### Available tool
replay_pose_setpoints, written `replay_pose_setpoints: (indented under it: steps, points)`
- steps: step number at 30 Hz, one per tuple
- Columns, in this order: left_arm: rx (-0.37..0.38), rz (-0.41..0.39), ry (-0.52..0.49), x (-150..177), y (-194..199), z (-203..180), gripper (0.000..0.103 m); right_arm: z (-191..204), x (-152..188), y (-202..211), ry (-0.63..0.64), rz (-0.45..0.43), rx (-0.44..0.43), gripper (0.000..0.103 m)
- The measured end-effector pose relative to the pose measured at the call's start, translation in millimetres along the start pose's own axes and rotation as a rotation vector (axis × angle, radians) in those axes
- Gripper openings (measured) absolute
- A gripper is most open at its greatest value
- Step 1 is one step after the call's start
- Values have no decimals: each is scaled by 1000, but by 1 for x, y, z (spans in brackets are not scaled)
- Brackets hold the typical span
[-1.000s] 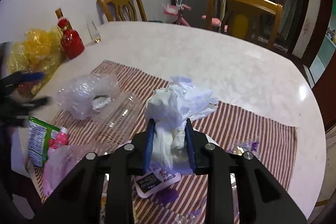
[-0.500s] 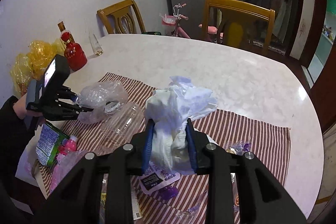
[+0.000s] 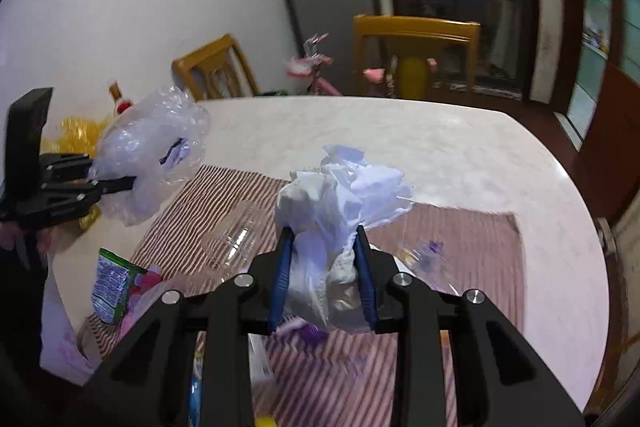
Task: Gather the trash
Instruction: 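Carry tissue and plastic bag to the black bin and open both grippers over it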
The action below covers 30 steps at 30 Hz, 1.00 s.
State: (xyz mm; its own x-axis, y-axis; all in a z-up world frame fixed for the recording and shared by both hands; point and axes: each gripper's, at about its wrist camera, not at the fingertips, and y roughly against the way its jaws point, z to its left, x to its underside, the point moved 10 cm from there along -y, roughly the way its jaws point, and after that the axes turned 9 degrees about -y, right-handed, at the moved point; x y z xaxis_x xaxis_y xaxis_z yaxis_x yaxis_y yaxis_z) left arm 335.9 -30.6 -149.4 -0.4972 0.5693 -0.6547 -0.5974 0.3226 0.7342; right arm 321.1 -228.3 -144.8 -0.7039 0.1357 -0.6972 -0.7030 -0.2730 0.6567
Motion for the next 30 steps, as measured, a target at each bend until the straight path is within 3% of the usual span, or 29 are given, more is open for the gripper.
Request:
replay_pose_setpoints:
  steps: [3, 7, 12, 15, 18, 22, 24, 25, 26, 27, 30]
  points:
    - [80, -85, -55, -27, 12, -67, 19, -38, 15, 46, -71, -57, 62, 30]
    - [244, -174, -110, -58, 13, -178, 19, -102, 45, 116, -193, -130, 175, 30]
    - [439, -207, -220, -79, 8, -318, 19, -211, 112, 220, -350, -201, 437, 30]
    - [515, -201, -263, -81, 6, -380, 19, -276, 160, 257, -455, -192, 587, 30]
    - [563, -184, -308, -78, 1, -439, 19, -338, 217, 272, -583, -154, 684, 30]
    - [591, -147, -350, -71, -7, -494, 19, -394, 281, 262, -722, -78, 723, 31]
    - [597, -136, -366, -72, -11, -509, 19, -414, 304, 245, -766, -25, 735, 40]
    - [608, -126, -373, -74, -15, -519, 19, -422, 316, 237, -787, 14, 738, 54]
    - [615, -117, -386, -74, -18, -528, 19, -433, 331, 227, -819, 56, 752, 74]
    - [615, -114, -398, -74, -20, -540, 19, -439, 340, 224, -841, 68, 764, 79]
    - [622, -88, -438, -75, -33, -564, 19, -450, 354, 226, -890, 59, 784, 79]
